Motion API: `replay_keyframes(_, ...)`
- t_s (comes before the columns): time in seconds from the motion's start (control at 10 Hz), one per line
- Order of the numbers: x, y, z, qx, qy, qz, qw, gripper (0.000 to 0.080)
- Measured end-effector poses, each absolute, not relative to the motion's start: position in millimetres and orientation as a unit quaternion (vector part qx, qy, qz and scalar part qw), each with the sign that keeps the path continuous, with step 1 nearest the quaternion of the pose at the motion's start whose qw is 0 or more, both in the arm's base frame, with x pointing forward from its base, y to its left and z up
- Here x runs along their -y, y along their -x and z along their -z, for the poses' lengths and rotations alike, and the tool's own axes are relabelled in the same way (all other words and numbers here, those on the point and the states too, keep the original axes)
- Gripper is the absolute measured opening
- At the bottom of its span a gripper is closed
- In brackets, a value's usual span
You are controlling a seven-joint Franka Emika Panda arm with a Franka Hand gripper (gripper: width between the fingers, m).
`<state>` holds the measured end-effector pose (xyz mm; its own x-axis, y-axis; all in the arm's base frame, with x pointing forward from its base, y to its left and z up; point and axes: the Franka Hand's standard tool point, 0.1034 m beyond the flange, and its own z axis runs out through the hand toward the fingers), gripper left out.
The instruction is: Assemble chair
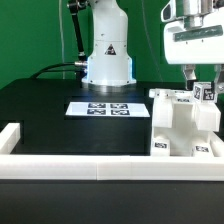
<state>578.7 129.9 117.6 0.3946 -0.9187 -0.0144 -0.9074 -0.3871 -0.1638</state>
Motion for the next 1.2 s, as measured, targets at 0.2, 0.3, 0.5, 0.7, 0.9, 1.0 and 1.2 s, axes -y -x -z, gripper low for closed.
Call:
replay_keyframes(0.2,-129.7,-580.1,-118.8,-0.454,0.887,0.049,0.069,0.0645)
replay_keyframes(0.3,-129.7,-580.1,-118.8,-0.427,0.900,0.051,0.068,0.0649)
replay_keyframes(0.5,-129.0,-580.0,-118.5,-0.337,0.938,0.058,0.059,0.0649)
replay_keyframes(0.7,-129.1,-579.2,-117.3,-0.215,0.973,0.073,0.037,0.0649)
replay_keyframes(0.9,-131.5,-577.0,-115.4,-0.154,0.984,0.081,0.027,0.0648)
replay_keyframes(1.0,-131.4,-575.5,-113.8,-0.100,0.991,0.084,0.023,0.0649)
replay_keyframes(1.2,-131.3,-575.6,-113.7,-0.053,0.995,0.085,0.019,0.0649)
